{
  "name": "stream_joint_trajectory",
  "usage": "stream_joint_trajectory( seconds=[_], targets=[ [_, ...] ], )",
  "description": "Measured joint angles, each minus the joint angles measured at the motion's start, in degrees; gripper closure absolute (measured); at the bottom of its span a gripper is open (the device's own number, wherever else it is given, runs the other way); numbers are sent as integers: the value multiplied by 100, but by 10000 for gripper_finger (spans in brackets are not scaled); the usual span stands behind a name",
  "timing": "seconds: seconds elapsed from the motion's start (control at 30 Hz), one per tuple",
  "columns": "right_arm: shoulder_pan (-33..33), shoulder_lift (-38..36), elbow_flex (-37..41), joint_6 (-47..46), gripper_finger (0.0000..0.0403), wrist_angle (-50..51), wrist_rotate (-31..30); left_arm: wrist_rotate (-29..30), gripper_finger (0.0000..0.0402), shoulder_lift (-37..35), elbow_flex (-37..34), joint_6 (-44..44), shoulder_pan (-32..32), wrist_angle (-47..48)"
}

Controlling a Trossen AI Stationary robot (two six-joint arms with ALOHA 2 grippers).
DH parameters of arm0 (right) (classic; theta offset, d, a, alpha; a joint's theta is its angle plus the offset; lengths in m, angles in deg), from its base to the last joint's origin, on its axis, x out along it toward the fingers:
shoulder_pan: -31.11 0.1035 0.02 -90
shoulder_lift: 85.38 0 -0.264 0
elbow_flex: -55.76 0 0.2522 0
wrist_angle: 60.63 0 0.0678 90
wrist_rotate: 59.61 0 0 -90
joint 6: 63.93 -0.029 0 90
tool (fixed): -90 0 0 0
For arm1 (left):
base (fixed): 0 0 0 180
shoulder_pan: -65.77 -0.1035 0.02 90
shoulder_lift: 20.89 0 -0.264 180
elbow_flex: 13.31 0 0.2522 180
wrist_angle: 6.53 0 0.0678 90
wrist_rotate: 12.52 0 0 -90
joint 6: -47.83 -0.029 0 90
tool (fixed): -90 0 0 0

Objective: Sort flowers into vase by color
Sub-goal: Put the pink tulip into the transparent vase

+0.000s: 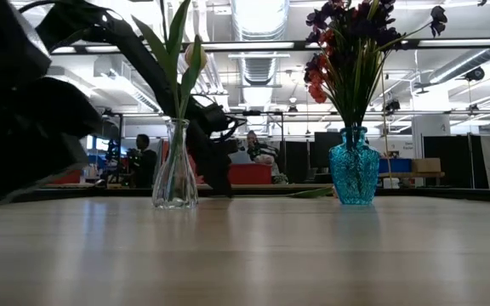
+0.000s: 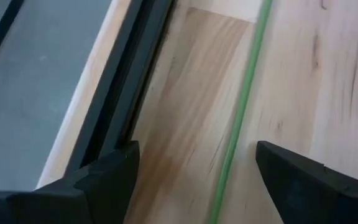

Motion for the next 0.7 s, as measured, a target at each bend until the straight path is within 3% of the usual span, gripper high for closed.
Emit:
stream_joint_trajectory(
  seconds=[0.1, 0.23, 0.57, 0.7],
  targets=[
    [0, 0, 0, -19, 156, -4, 0, -161, 110, 82, 192, -392, 1, 252],
    [0, 0, 0, -50, 156, -7, 1, -187, 163, 95, 209, -786, 28, 300],
    [0, 0, 0, -48, 156, -17, 2, -255, 385, 99, 198, -912, 31, 341],
    [0, 0, 0, -48, 156, -17, 2, -307, 397, 97, 196, -872, 21, 342]
  ],
)
